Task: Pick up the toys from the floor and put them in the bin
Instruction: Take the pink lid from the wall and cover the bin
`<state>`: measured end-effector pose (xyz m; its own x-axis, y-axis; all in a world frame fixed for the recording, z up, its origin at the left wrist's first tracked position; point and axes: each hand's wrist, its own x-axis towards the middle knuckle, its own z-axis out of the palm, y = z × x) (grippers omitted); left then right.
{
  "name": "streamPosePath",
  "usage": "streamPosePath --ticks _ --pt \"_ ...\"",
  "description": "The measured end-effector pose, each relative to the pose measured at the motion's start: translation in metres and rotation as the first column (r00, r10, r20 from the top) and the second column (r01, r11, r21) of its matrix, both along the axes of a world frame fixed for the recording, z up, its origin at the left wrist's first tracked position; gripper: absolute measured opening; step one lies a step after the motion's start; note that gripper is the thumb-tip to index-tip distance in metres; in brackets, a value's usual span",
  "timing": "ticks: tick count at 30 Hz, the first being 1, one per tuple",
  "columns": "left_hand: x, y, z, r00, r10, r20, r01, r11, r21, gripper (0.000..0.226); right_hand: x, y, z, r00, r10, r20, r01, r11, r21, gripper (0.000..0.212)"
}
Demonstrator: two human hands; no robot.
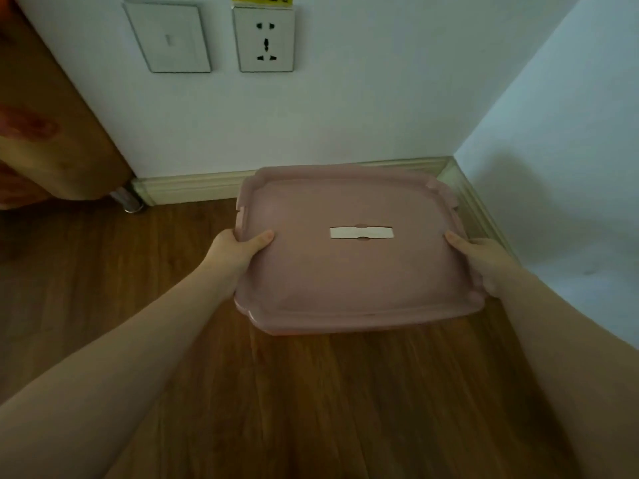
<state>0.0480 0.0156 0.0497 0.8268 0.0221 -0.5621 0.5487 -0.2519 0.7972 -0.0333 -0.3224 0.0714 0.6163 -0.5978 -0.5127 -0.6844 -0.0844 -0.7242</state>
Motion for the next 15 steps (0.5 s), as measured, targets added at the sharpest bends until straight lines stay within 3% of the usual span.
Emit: streamPosePath --ticks 3,7,15 --pt "0.017 -0.019 -0.007 0.999 -0.035 0.016 0.035 0.999 0.013 0.068 0.005 -0.026 -0.011 0.998 -0.015 0.066 0.020 0.997 -0.079 0.046" --pt "0.028 -0.026 -0.007 0.996 -0.049 0.070 0.042 0.994 0.099 0.049 0.010 -0.038 -0.013 0.996 -0.024 0.090 0.039 0.985 -0.169 0.030" --pt "0.016 -0.017 -0.001 0.969 -0.145 0.201 0.091 0.962 0.256 0.041 -0.001 -0.036 -0.013 0.999 0.031 0.008 -0.025 0.921 -0.389 0.027"
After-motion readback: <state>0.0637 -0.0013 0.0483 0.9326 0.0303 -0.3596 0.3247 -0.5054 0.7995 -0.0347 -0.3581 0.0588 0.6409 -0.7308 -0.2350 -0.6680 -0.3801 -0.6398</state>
